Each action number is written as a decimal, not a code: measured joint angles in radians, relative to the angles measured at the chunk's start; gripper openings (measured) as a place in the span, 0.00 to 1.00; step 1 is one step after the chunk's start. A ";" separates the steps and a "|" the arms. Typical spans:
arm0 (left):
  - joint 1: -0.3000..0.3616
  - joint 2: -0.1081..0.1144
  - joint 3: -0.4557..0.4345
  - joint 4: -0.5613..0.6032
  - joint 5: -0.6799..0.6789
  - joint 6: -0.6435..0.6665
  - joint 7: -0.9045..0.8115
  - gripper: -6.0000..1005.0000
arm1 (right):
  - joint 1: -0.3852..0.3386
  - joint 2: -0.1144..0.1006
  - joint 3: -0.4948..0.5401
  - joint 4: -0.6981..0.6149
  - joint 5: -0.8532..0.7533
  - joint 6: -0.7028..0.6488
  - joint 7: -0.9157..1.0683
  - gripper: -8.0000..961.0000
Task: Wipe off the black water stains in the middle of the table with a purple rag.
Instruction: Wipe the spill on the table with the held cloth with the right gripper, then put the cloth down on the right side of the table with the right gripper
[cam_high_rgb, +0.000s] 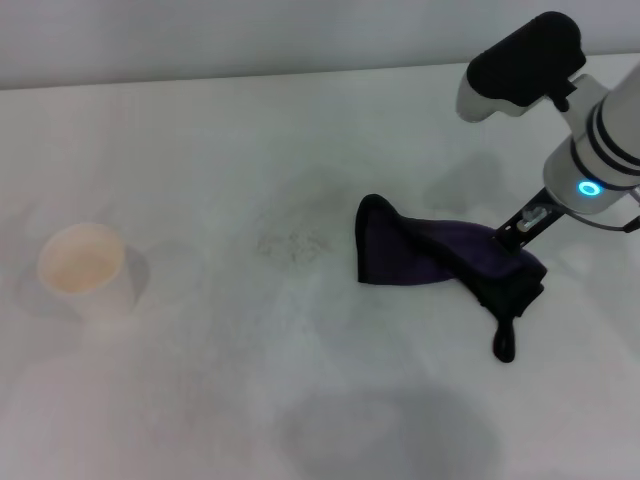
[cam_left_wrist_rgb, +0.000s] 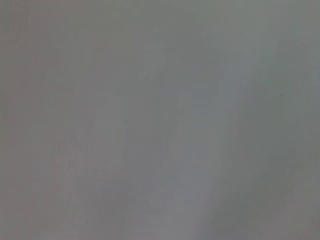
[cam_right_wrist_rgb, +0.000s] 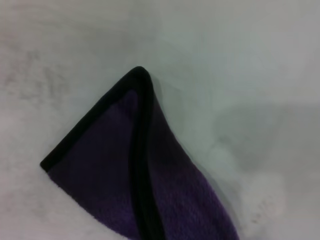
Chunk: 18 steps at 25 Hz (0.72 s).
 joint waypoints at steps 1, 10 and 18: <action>-0.002 0.000 0.000 0.000 0.000 0.000 0.000 0.89 | -0.003 0.001 0.006 0.000 -0.004 0.002 -0.005 0.05; -0.013 -0.004 0.000 0.000 0.004 0.017 0.000 0.89 | -0.001 0.004 0.028 -0.007 0.052 0.044 -0.120 0.05; -0.018 -0.008 0.000 0.000 0.005 0.024 0.012 0.89 | 0.007 0.006 0.050 -0.017 0.071 0.049 -0.122 0.08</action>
